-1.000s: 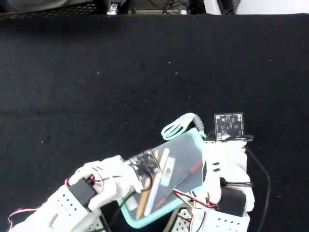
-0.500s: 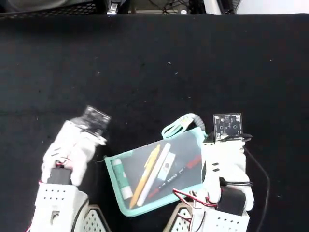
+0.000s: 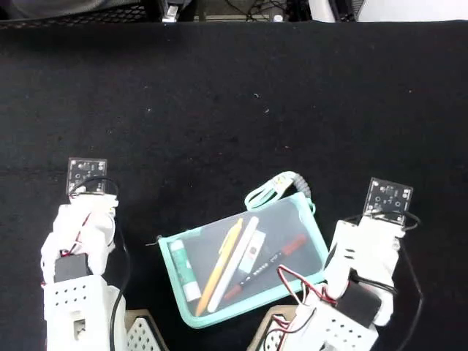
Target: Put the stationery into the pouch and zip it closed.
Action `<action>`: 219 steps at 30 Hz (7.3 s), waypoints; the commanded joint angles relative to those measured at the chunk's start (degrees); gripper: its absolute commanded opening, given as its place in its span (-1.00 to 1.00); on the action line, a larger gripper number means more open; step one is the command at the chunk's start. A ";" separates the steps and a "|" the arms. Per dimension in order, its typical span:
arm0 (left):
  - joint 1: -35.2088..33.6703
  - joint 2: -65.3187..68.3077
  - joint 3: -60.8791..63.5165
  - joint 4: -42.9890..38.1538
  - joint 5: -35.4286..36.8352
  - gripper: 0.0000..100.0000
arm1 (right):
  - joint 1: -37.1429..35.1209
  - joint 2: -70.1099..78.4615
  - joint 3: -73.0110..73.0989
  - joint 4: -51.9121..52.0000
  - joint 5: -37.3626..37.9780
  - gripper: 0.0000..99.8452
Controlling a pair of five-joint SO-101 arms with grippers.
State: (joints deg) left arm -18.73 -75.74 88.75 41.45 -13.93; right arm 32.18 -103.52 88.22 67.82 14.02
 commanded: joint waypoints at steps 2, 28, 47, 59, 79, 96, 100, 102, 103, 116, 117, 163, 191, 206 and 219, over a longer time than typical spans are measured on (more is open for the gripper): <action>-0.57 -0.62 -2.68 6.15 7.12 -0.94 | 0.26 -3.47 4.09 -1.32 0.00 -0.97; 10.77 -0.62 4.70 10.02 7.47 -0.94 | -34.46 -3.30 8.40 6.07 -0.35 -0.97; 10.95 -0.62 3.38 20.57 7.47 -0.93 | -34.29 -3.38 8.31 5.71 -0.35 -0.97; 10.95 -0.62 3.38 20.57 7.47 -0.93 | -1.14 -3.03 8.31 -15.74 2.29 -0.96; 10.77 -0.62 3.38 20.57 7.47 -0.93 | -30.24 -3.30 8.40 7.12 18.99 -0.96; 10.68 -0.62 3.38 20.57 7.47 -0.93 | -37.98 -3.38 8.31 -3.69 4.31 -0.96; 10.59 -0.62 3.38 20.57 7.47 -0.93 | -26.64 -3.38 8.31 -4.48 8.35 -0.96; 10.68 -0.62 3.38 20.57 7.47 -0.93 | -20.92 -3.38 8.31 -5.45 9.67 -0.96; 10.68 -0.62 3.38 20.57 7.47 -0.93 | -18.73 -3.30 8.31 -5.80 10.37 -0.96; 10.59 -0.62 3.38 20.57 7.74 -0.93 | -15.47 -2.86 8.31 -3.96 14.86 -0.96; 10.59 -0.62 3.38 20.57 7.74 -0.93 | -15.74 -2.86 8.40 -2.37 14.86 -0.96; 10.86 -28.13 8.57 31.30 7.74 -0.94 | -48.70 -3.38 8.40 6.24 -14.15 -0.97; 10.77 -28.40 8.57 30.42 7.74 -0.94 | -35.69 -4.35 8.31 6.59 -14.15 -0.97; 10.42 -28.40 8.57 30.42 7.74 -0.94 | -30.42 -4.00 8.31 6.59 -14.15 -0.97; 10.51 -28.31 8.57 30.42 7.74 -0.94 | -28.92 -4.00 8.31 6.51 -14.15 -0.97</action>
State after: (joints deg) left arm -8.26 -103.43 96.40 71.43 -6.55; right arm 2.20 -103.69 96.40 73.89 0.31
